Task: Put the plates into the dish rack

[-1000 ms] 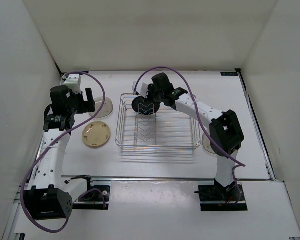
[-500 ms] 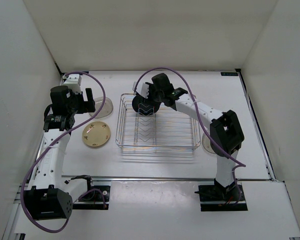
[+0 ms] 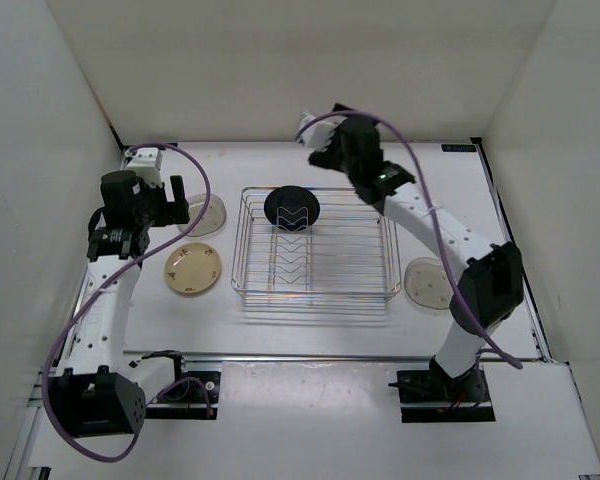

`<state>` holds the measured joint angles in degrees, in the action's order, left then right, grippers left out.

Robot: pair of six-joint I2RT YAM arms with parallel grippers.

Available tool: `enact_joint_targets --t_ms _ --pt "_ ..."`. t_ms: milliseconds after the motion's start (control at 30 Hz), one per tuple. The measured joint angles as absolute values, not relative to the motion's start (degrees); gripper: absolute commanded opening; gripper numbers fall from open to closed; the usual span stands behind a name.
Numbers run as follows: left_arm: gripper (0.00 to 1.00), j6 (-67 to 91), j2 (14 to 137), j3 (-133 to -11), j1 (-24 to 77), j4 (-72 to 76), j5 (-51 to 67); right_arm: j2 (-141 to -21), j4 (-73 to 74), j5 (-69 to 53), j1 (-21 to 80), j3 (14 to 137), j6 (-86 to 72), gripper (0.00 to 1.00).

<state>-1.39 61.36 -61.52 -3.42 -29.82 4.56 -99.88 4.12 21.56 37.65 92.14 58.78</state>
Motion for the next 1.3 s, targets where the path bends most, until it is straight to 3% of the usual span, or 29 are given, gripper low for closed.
enact_joint_targets --t_ms 133,367,900,1300 --pt "0.96 -2.8 67.2 -61.5 -6.1 -28.8 6.1 -92.9 5.8 24.1 27.6 87.8 51.0 1.0" --pt "0.92 -4.2 88.0 -65.1 -17.1 -28.1 15.8 -73.9 7.0 24.4 14.8 65.0 39.7 1.0" --pt "0.75 -5.3 111.3 -77.7 -20.5 -27.3 30.4 -69.7 13.2 3.5 1.7 52.9 23.5 0.97" --pt "0.63 -6.2 117.7 -80.9 -20.5 -27.8 32.6 -67.9 13.3 -2.7 -0.9 49.7 21.0 0.96"
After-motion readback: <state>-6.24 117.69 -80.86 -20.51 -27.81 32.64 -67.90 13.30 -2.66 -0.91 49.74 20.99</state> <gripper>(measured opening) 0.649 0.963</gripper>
